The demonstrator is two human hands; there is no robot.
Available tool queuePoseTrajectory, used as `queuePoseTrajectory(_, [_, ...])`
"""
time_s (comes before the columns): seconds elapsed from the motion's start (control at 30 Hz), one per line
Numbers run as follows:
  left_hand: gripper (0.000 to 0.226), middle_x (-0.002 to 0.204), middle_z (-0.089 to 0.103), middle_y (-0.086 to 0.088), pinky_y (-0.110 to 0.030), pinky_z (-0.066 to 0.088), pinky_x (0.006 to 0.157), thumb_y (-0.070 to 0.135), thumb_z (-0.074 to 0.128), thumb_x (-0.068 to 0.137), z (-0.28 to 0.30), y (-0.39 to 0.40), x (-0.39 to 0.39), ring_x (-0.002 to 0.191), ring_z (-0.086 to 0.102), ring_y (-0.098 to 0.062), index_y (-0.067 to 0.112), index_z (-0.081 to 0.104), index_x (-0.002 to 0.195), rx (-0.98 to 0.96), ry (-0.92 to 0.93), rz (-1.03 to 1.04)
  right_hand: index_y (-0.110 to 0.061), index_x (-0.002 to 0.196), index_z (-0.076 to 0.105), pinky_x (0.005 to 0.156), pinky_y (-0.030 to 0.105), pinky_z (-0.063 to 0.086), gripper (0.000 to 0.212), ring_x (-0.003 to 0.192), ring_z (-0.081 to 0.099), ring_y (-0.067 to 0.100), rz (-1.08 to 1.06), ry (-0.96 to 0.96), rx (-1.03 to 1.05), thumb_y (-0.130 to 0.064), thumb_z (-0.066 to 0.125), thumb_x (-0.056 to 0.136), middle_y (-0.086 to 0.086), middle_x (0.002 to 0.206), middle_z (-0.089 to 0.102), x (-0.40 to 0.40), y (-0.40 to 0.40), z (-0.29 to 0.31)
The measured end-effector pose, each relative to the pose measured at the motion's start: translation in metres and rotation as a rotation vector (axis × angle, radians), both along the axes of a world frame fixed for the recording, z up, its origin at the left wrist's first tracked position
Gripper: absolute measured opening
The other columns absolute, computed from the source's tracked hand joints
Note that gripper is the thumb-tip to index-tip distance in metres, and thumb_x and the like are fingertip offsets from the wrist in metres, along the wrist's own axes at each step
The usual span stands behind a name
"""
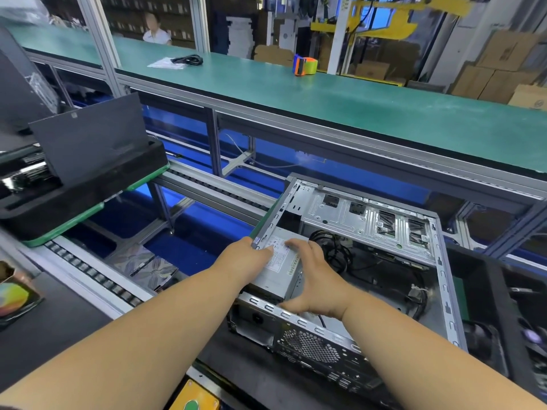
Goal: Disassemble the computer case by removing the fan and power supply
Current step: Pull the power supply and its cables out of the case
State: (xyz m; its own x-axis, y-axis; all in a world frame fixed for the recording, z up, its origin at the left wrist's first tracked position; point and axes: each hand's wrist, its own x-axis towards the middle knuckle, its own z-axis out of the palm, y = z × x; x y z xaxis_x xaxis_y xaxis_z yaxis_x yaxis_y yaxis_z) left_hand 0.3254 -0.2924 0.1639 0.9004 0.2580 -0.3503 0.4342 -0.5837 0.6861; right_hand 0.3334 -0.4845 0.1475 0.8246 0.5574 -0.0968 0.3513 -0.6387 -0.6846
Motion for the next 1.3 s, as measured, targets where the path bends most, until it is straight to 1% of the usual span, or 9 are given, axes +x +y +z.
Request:
queuePoseTrajectory(0.17, [0.047, 0.096, 0.060, 0.009, -0.027, 0.043, 0.059, 0.056, 0.053, 0.086, 0.002, 0.000, -0.001, 0.085, 0.058, -0.010, 0.027, 0.052, 0.123, 0.009, -0.012, 0.002, -0.050, 0.141, 0.012, 0.105, 0.035, 0.042, 0.118, 0.139, 0.029, 0.021, 0.012, 0.007, -0.045, -0.058, 0.082, 0.046, -0.013, 0.148, 0.007, 0.004, -0.002, 0.002])
queuePoseTrajectory(0.37, [0.045, 0.103, 0.064, 0.004, -0.038, 0.054, 0.083, 0.054, 0.053, 0.088, 0.003, -0.002, -0.002, 0.091, 0.062, -0.016, 0.024, 0.054, 0.122, -0.016, -0.027, 0.000, -0.050, 0.143, 0.008, 0.101, 0.034, 0.043, 0.122, 0.138, 0.031, 0.026, 0.021, 0.027, -0.082, -0.056, 0.082, 0.047, -0.013, 0.151, -0.002, 0.004, 0.001, 0.008])
queuePoseTrajectory(0.53, [0.050, 0.107, 0.063, 0.003, -0.033, 0.053, 0.077, 0.054, 0.056, 0.088, 0.004, -0.002, -0.002, 0.092, 0.062, -0.016, 0.024, 0.052, 0.128, 0.009, -0.013, -0.008, -0.045, 0.143, 0.015, 0.099, 0.031, 0.048, 0.117, 0.136, 0.035, 0.016, 0.029, 0.021, -0.095, -0.055, 0.080, 0.047, -0.013, 0.143, 0.012, -0.001, -0.005, 0.012])
queuePoseTrajectory(0.67, [0.048, 0.106, 0.063, 0.003, -0.035, 0.054, 0.081, 0.054, 0.056, 0.088, 0.002, 0.000, 0.000, 0.093, 0.062, -0.017, 0.024, 0.053, 0.126, -0.003, -0.003, 0.000, -0.040, 0.145, 0.024, 0.116, 0.033, 0.029, 0.106, 0.143, 0.025, 0.011, 0.030, 0.157, 0.007, -0.067, 0.076, 0.057, -0.016, 0.148, 0.012, -0.001, -0.006, 0.020])
queuePoseTrajectory(0.8, [0.048, 0.100, 0.062, 0.004, -0.029, 0.045, 0.063, 0.056, 0.054, 0.087, -0.002, -0.001, 0.003, 0.085, 0.059, -0.014, 0.024, 0.055, 0.123, 0.092, 0.000, -0.014, -0.032, 0.138, 0.039, 0.122, 0.046, 0.017, 0.093, 0.151, 0.007, 0.017, -0.069, 0.060, 0.009, -0.075, 0.066, 0.060, -0.012, 0.162, -0.011, 0.003, 0.014, 0.030])
queuePoseTrajectory(0.9, [0.046, 0.089, 0.060, 0.006, -0.027, 0.039, 0.057, 0.058, 0.057, 0.085, -0.003, -0.001, 0.006, 0.079, 0.057, -0.011, 0.022, 0.058, 0.114, 0.099, 0.006, 0.010, -0.031, 0.155, 0.014, 0.123, 0.045, -0.002, 0.099, 0.151, -0.013, 0.018, -0.066, 0.015, -0.055, -0.062, 0.060, 0.074, -0.006, 0.165, -0.011, 0.005, 0.035, 0.028])
queuePoseTrajectory(1.03, [0.052, 0.089, 0.059, 0.001, -0.029, 0.036, 0.058, 0.064, 0.056, 0.083, -0.002, -0.001, 0.010, 0.078, 0.054, -0.014, 0.018, 0.059, 0.107, 0.112, 0.074, 0.021, -0.028, 0.156, -0.011, 0.114, 0.038, -0.020, 0.089, 0.150, -0.018, 0.016, -0.110, 0.015, -0.117, -0.026, 0.043, 0.086, 0.002, 0.166, -0.007, 0.007, 0.056, 0.024])
queuePoseTrajectory(1.17, [0.046, 0.085, 0.061, 0.001, -0.028, 0.036, 0.056, 0.063, 0.054, 0.084, -0.005, 0.001, 0.014, 0.075, 0.054, -0.013, 0.019, 0.061, 0.096, 0.118, 0.093, 0.010, -0.027, 0.155, -0.020, 0.117, 0.041, -0.020, 0.077, 0.151, -0.016, 0.022, -0.138, -0.040, -0.268, -0.025, 0.030, 0.096, 0.009, 0.165, -0.008, 0.011, 0.064, 0.027])
queuePoseTrajectory(1.3, [0.045, 0.084, 0.061, -0.001, -0.029, 0.034, 0.055, 0.063, 0.045, 0.088, -0.006, 0.000, 0.017, 0.074, 0.055, -0.014, 0.020, 0.059, 0.086, 0.119, 0.106, 0.025, -0.030, 0.155, -0.018, 0.121, 0.042, -0.012, 0.072, 0.150, 0.000, 0.026, -0.106, -0.221, -0.348, -0.029, 0.027, 0.099, 0.012, 0.161, 0.008, 0.003, 0.063, 0.027])
